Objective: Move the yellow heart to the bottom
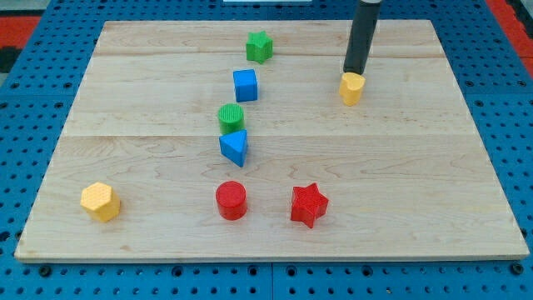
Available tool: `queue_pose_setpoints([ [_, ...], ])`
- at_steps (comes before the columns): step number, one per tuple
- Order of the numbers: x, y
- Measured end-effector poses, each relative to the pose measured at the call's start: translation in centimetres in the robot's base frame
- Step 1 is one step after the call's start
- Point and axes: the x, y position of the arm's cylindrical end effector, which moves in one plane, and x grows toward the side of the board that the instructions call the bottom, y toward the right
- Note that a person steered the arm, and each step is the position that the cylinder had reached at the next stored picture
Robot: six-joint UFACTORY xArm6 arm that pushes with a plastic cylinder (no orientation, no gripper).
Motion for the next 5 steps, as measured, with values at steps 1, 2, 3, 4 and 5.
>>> queue_pose_setpoints([
  [1,1.2,-2.1],
  [2,5.8,0.1],
  [3,9.7,3.4],
  [4,9.2,4.3],
  [5,8.3,4.9],
])
